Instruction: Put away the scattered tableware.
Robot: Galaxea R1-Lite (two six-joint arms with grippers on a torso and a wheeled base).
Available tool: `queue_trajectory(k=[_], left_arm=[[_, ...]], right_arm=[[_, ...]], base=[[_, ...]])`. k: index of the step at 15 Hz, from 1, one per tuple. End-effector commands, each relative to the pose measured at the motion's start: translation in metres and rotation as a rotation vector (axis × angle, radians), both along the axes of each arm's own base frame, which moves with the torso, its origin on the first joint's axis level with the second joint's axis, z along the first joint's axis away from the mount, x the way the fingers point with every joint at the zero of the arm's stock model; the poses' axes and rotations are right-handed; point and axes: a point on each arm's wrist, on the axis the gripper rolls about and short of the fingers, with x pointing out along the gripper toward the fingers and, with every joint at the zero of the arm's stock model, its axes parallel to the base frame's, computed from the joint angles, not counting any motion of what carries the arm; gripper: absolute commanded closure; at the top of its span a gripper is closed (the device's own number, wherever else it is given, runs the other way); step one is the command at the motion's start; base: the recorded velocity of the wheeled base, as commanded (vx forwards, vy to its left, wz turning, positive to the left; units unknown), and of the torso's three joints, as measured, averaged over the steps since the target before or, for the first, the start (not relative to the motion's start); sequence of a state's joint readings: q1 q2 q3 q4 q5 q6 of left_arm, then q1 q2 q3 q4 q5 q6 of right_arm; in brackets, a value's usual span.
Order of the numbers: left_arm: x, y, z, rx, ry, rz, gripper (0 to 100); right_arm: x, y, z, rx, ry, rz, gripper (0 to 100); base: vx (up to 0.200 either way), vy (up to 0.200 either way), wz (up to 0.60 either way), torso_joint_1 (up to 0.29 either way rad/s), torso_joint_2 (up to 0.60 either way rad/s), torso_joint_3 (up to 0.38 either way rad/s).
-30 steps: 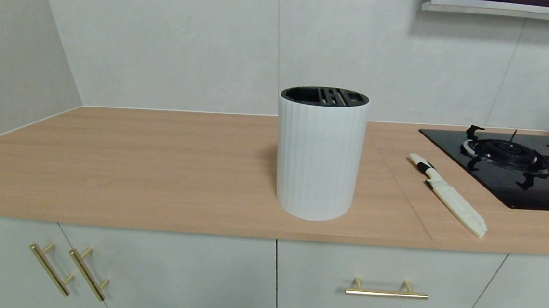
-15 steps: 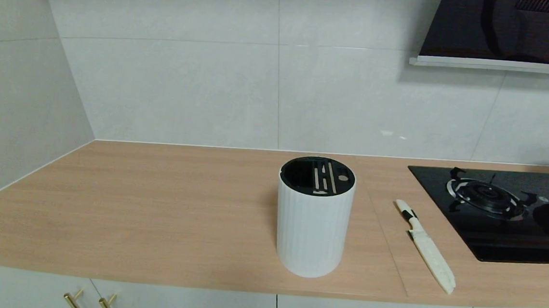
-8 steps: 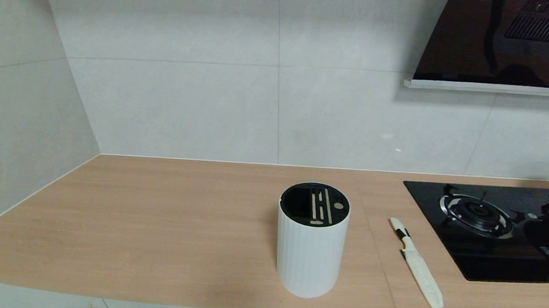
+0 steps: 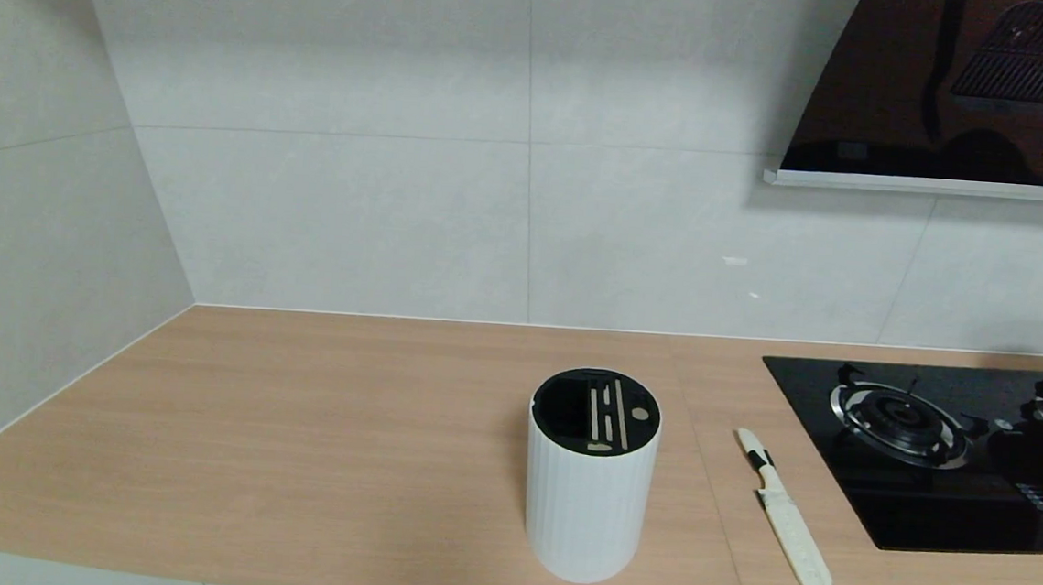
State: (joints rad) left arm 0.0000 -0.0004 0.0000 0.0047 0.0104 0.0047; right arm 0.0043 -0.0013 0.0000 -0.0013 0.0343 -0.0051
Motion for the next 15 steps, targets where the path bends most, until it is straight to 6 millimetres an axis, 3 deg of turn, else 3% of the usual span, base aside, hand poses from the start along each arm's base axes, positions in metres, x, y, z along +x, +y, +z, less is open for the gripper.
queue_trajectory(k=[1, 10, 11, 12, 15], left_arm=[[0.0, 0.0, 0.0, 0.0, 0.0, 0.0, 0], [0.0, 0.0, 0.0, -0.002, 0.0, 0.002, 0], [0.0, 0.0, 0.0, -0.002, 0.0, 0.002, 0], [0.0, 0.0, 0.0, 0.0, 0.0, 0.0, 0], [0.0, 0.0, 0.0, -0.002, 0.0, 0.002, 0]], right_arm=[[0.0, 0.0, 0.0, -0.003, 0.001, 0.001, 0], [0.0, 0.0, 0.002, -0.003, -0.011, 0.001, 0], [-0.007, 0.0, 0.027, 0.038, -0.143, 0.017, 0], [-0.009, 0.002, 0.037, 0.058, -0.137, 0.083, 0], [0.003, 0.005, 0.053, 0.066, 0.048, 0.258, 0]], base=[[0.0, 0.0, 0.0, 0.0, 0.0, 0.0], [0.0, 0.0, 0.0, 0.0, 0.0, 0.0], [0.0, 0.0, 0.0, 0.0, 0.0, 0.0], [0.0, 0.0, 0.0, 0.0, 0.0, 0.0], [0.0, 0.0, 0.0, 0.0, 0.0, 0.0]])
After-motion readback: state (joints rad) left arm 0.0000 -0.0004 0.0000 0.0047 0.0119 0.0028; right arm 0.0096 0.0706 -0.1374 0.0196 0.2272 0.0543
